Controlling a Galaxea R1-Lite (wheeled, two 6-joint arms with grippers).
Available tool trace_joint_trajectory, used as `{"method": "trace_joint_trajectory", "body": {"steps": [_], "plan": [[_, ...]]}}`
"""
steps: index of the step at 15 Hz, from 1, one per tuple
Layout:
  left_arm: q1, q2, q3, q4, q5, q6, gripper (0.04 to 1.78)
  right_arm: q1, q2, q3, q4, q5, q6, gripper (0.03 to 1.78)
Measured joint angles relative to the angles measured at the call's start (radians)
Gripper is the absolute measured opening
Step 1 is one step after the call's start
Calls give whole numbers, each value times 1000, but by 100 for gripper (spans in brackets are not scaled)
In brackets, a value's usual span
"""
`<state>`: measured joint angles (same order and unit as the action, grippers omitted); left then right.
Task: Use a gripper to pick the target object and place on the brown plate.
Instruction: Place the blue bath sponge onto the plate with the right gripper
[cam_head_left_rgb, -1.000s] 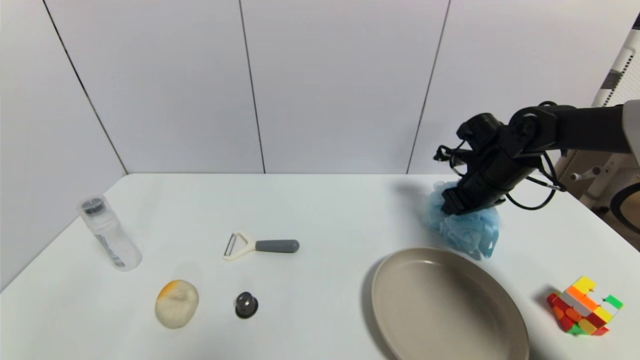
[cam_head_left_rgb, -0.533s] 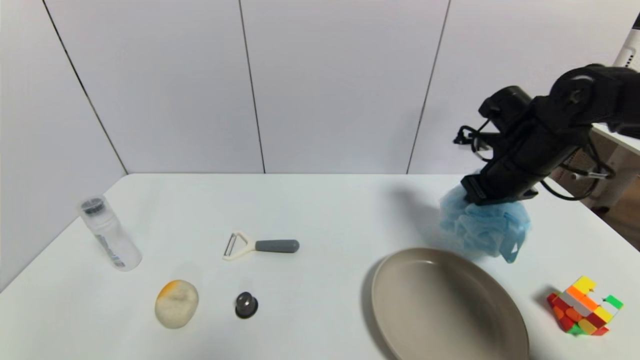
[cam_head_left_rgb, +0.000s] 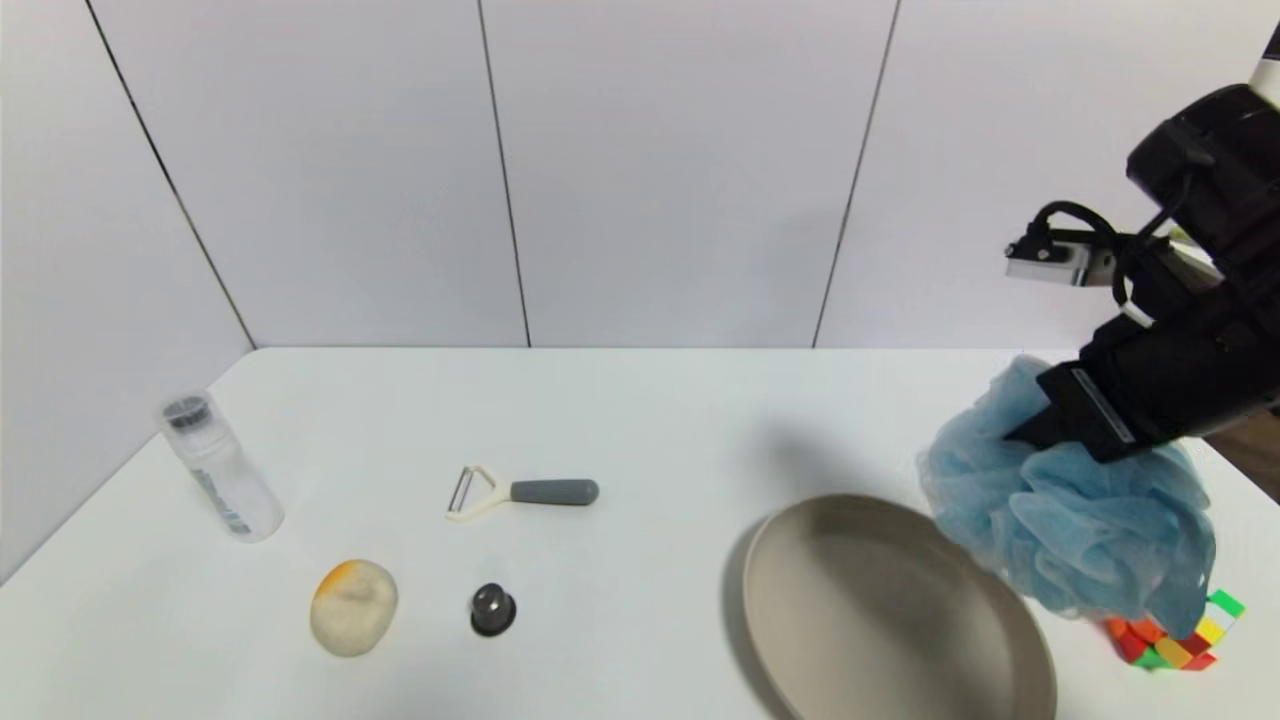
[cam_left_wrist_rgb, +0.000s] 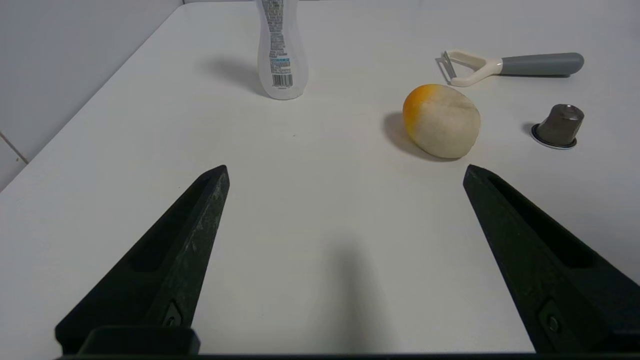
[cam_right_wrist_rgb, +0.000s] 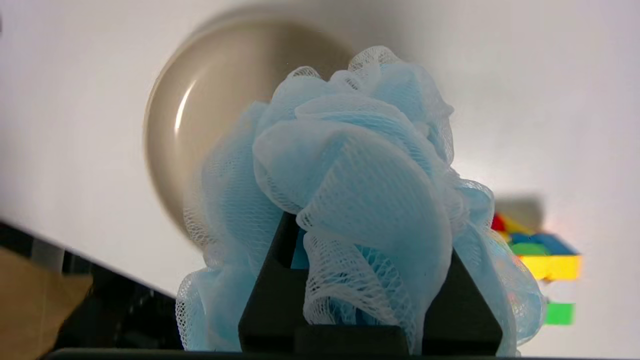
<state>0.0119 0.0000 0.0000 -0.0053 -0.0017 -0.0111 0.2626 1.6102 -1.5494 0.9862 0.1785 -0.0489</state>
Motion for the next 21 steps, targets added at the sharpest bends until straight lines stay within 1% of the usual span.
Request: {"method": "trace_joint_trajectory", "body": {"steps": [2, 4, 6, 7, 9, 10, 11, 14, 16, 19, 21], "plan": [[0, 0, 0, 0, 0, 0, 169, 41, -64, 142, -88, 11, -8, 36], [-1, 0, 0, 0, 0, 0, 169, 87, -108, 289, -229, 17, -19, 35], [-1, 0, 0, 0, 0, 0, 169, 122, -130, 420, -392, 20, -64, 35], [-1, 0, 0, 0, 0, 0, 169, 135, -132, 476, -469, 21, -89, 33], [-1, 0, 0, 0, 0, 0, 169, 159, -116, 553, -613, 26, -113, 32], [-1, 0, 0, 0, 0, 0, 169, 167, -99, 566, -651, 28, -118, 30], [-1, 0, 0, 0, 0, 0, 169, 171, -81, 570, -668, 29, -120, 30], [0, 0, 0, 0, 0, 0, 169, 177, -43, 569, -679, 32, -115, 73], [0, 0, 0, 0, 0, 0, 169, 178, -36, 568, -671, 34, -114, 96], [-1, 0, 0, 0, 0, 1, 169, 177, -57, 554, -668, 34, -110, 120], [-1, 0, 0, 0, 0, 0, 169, 174, -102, 509, -670, 33, -98, 132]]}}
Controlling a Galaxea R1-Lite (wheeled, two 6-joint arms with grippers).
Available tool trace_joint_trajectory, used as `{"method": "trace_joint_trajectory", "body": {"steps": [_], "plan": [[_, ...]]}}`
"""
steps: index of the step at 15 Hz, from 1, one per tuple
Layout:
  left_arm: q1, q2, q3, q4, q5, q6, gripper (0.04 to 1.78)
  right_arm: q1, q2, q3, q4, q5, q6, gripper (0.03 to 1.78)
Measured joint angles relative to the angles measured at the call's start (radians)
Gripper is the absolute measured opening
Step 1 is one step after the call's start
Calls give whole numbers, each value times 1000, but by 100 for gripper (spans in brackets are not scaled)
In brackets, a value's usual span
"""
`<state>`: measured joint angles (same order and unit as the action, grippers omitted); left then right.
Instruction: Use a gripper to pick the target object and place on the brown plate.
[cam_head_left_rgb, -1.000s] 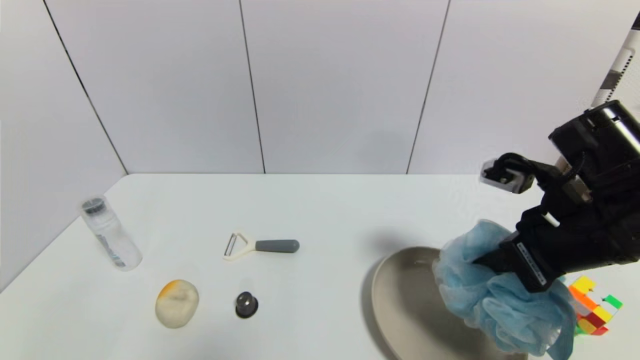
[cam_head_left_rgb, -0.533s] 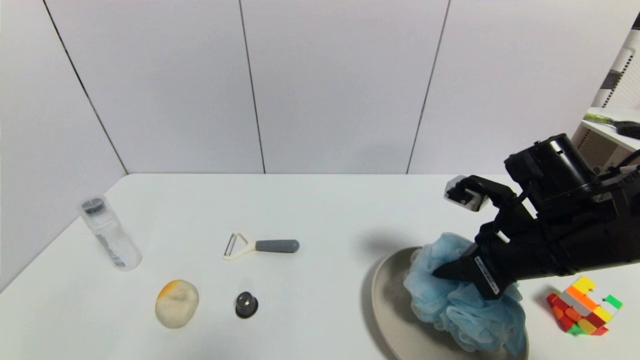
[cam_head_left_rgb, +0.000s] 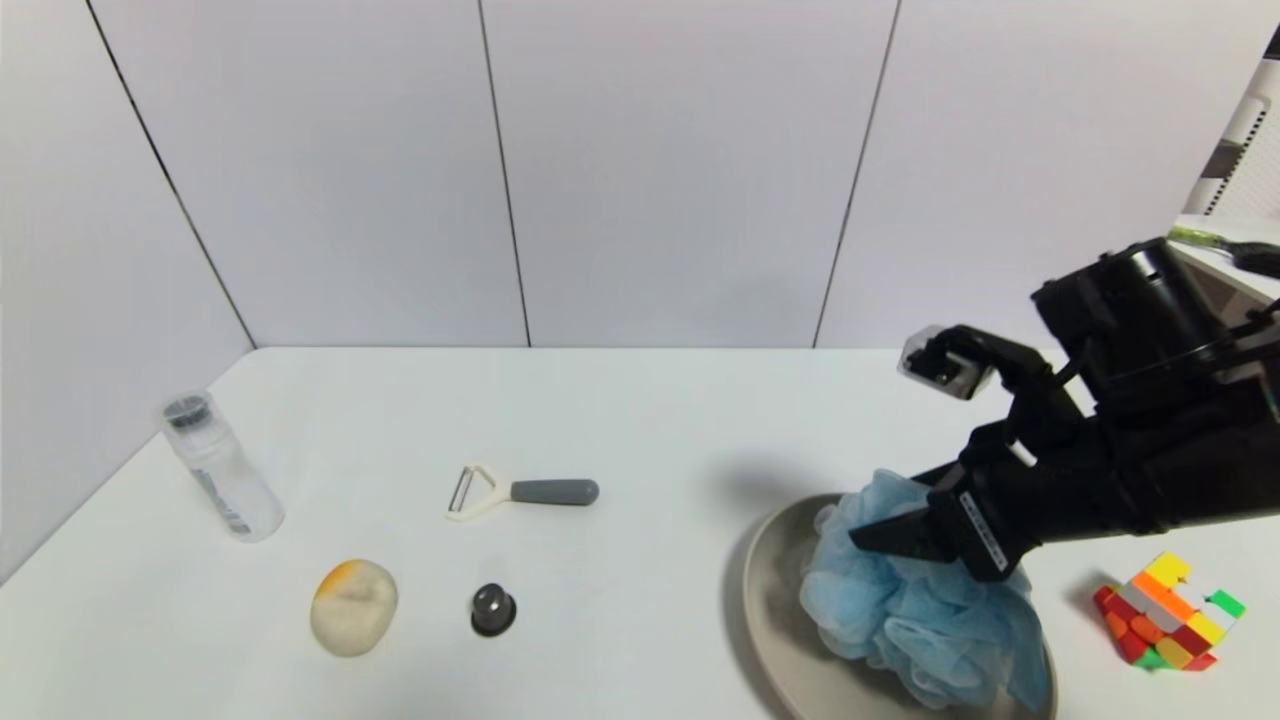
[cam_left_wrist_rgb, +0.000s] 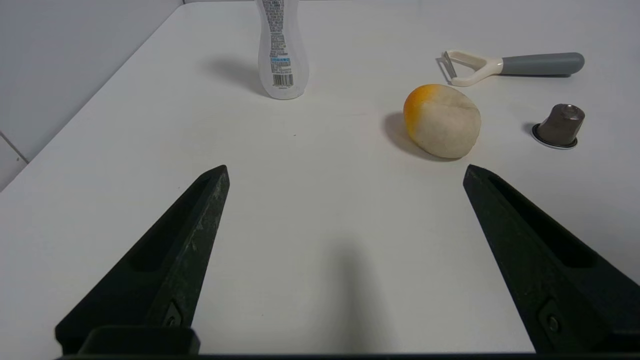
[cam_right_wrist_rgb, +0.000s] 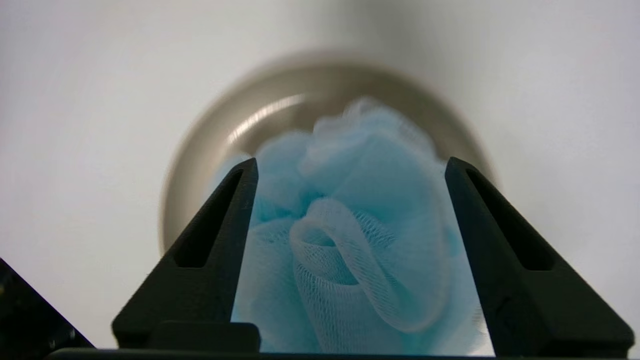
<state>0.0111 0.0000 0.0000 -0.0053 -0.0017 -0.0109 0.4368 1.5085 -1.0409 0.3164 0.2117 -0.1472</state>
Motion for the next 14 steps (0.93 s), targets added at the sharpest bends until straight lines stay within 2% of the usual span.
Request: {"method": "trace_joint_trajectory", "body": {"steps": [4, 6, 8, 10, 12, 14], "plan": [[0, 0, 0, 0, 0, 0, 169, -26, -122, -70, 3, 6, 53, 147], [0, 0, 0, 0, 0, -1, 169, -64, -205, -80, 4, 34, 57, 153], [0, 0, 0, 0, 0, 0, 169, -145, -304, -76, 10, 93, 58, 157], [1, 0, 0, 0, 0, 0, 169, -255, -401, -35, 23, 130, 55, 160], [0, 0, 0, 0, 0, 0, 169, -351, -499, 59, 30, 123, 53, 163], [0, 0, 0, 0, 0, 0, 169, -425, -602, 160, 30, 71, 50, 165]]}}
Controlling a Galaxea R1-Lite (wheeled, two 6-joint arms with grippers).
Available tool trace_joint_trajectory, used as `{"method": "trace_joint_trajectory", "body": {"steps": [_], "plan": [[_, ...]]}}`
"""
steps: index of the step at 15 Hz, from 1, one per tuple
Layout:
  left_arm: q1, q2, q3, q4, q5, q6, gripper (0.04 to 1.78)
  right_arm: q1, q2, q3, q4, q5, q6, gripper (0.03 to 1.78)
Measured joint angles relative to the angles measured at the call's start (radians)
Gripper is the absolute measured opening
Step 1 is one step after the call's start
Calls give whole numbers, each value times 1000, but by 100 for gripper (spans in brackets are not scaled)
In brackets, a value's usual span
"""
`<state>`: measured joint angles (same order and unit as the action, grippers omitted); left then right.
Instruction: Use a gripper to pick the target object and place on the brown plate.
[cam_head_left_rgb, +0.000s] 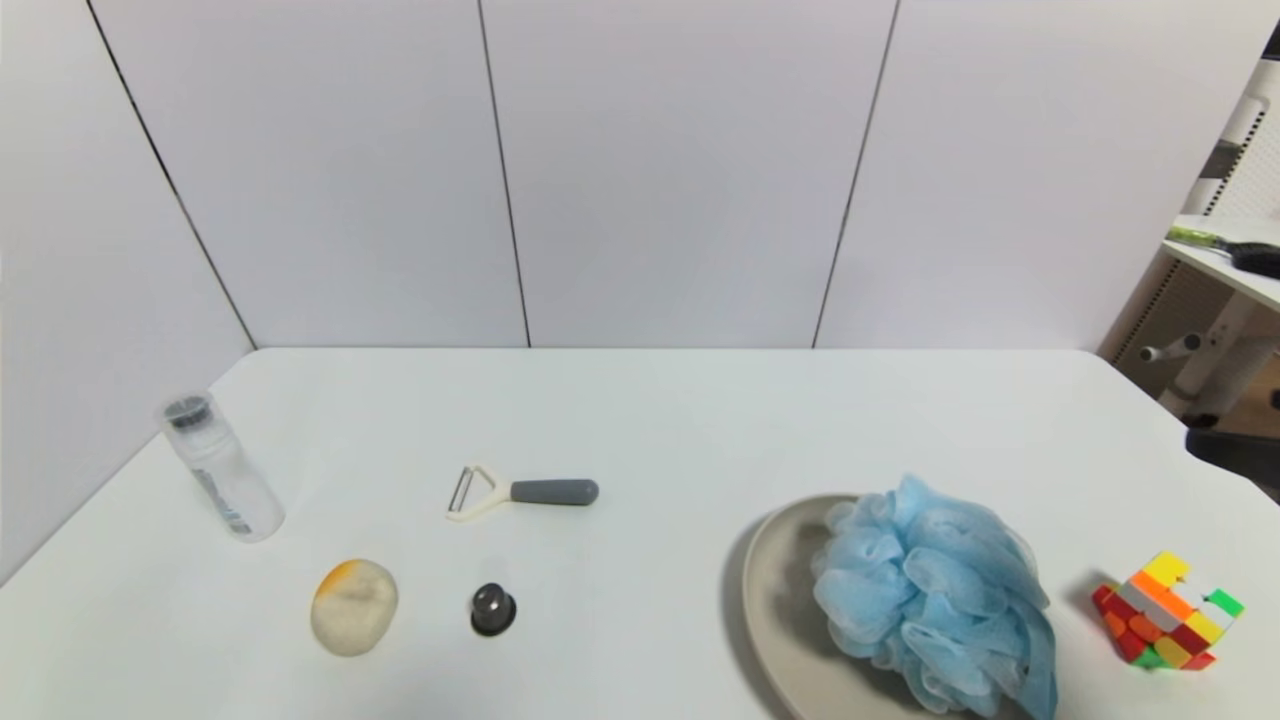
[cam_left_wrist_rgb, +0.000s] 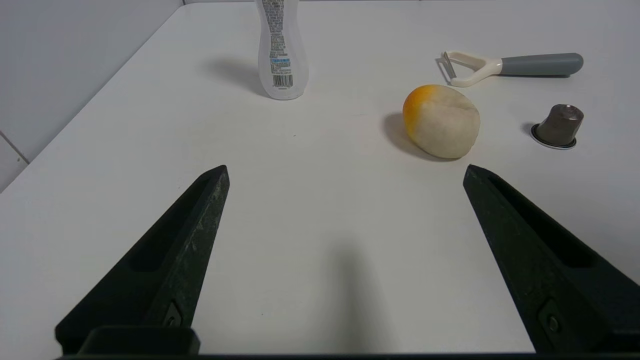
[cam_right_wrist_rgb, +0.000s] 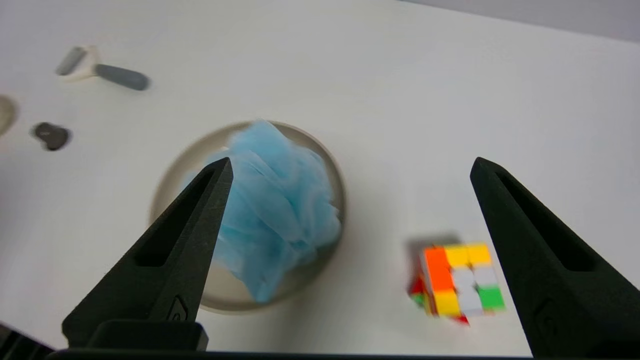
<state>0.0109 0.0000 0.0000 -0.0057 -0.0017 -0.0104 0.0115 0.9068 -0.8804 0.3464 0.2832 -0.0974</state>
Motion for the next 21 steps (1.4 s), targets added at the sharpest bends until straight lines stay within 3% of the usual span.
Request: {"method": "trace_joint_trajectory", "body": {"steps": [4, 6, 9, 13, 17, 21], "plan": [[0, 0, 0, 0, 0, -1, 169, -70, -254, 296, -70, -156, -4, 167], [0, 0, 0, 0, 0, 0, 169, -85, -395, 465, -146, -208, -7, 168], [0, 0, 0, 0, 0, 0, 169, -69, -558, 673, -215, -237, -7, 169], [0, 0, 0, 0, 0, 0, 169, -23, -727, 825, -286, -258, 4, 169], [0, 0, 0, 0, 0, -1, 169, -11, -863, 874, -342, -282, 74, 169], [0, 0, 0, 0, 0, -1, 169, -10, -902, 879, -344, -284, 71, 169]]}}
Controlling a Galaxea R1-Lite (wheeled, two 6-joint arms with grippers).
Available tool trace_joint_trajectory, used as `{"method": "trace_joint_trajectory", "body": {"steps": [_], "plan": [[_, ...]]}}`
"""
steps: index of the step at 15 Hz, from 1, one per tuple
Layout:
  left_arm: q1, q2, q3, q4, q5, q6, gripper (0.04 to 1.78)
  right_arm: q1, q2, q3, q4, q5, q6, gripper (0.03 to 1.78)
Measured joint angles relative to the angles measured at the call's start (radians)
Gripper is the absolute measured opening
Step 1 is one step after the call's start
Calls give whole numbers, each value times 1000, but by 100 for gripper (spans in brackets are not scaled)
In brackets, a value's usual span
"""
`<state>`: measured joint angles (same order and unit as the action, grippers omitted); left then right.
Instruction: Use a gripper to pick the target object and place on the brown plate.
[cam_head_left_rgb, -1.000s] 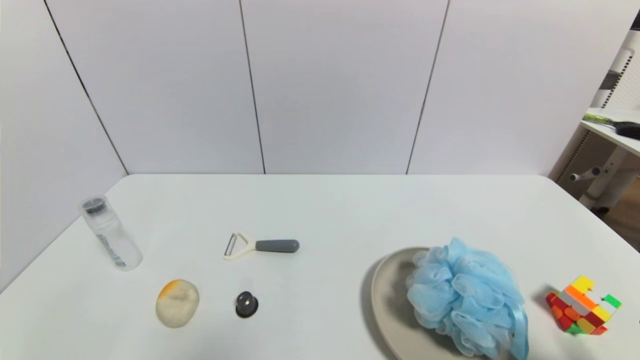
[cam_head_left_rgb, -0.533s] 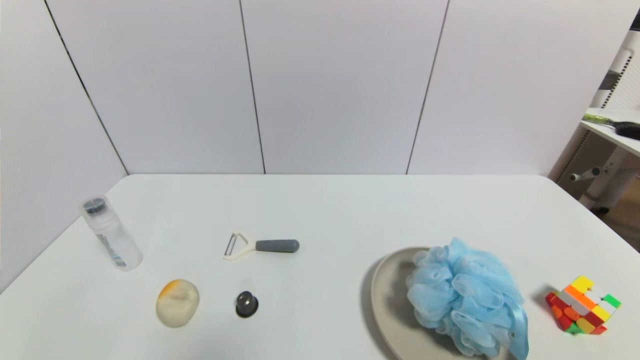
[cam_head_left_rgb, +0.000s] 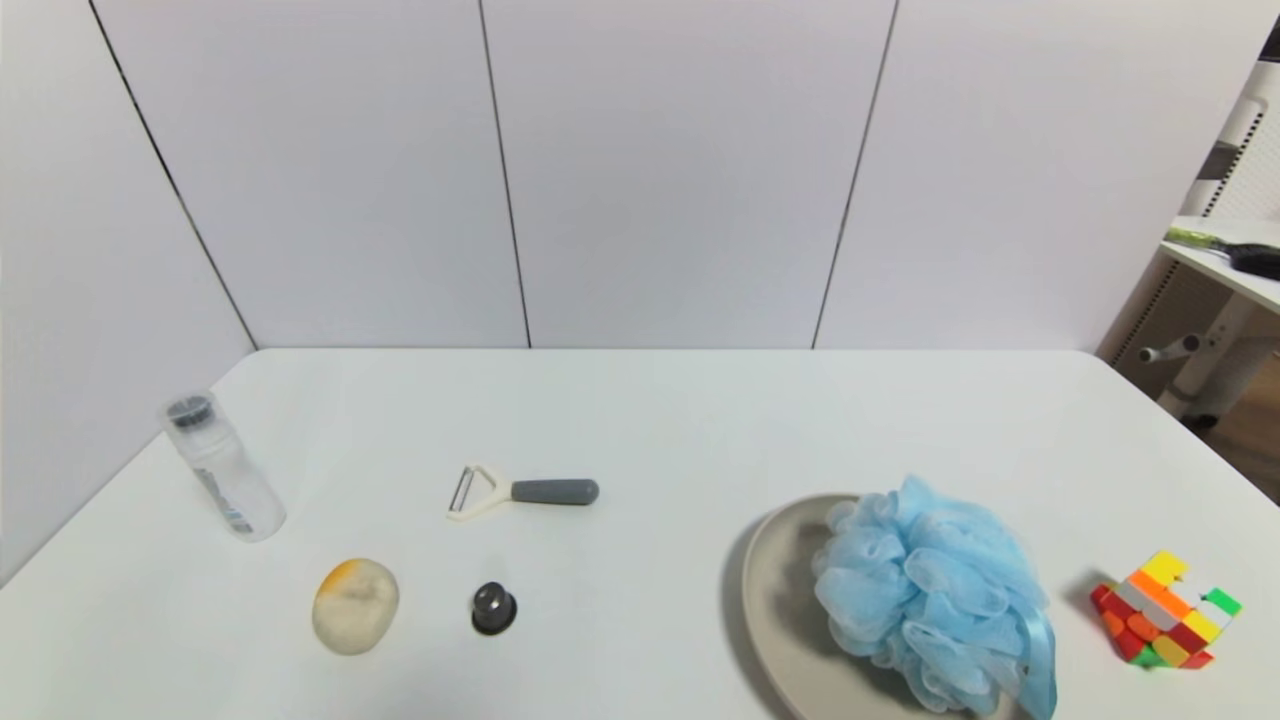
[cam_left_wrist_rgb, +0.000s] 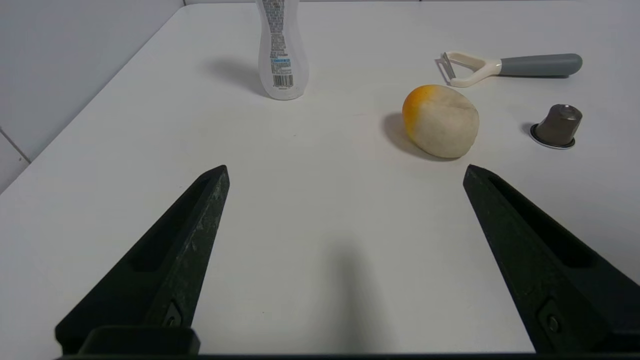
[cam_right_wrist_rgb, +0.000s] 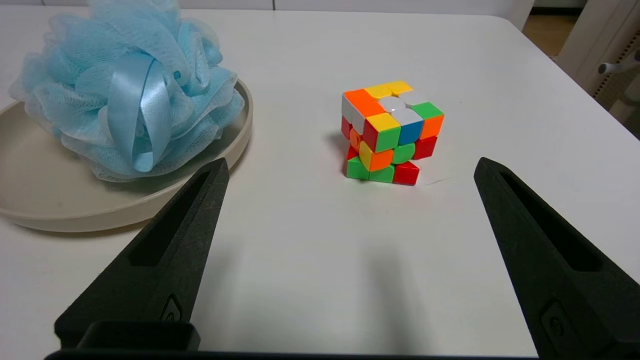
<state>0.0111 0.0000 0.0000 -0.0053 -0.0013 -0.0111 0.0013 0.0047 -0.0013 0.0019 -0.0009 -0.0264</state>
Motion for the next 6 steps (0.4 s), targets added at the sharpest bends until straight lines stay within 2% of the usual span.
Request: {"method": "trace_joint_trajectory", "body": {"steps": [6], "plan": [[0, 0, 0, 0, 0, 0, 169, 0, -7, 1, -1, -2, 9, 169]]}}
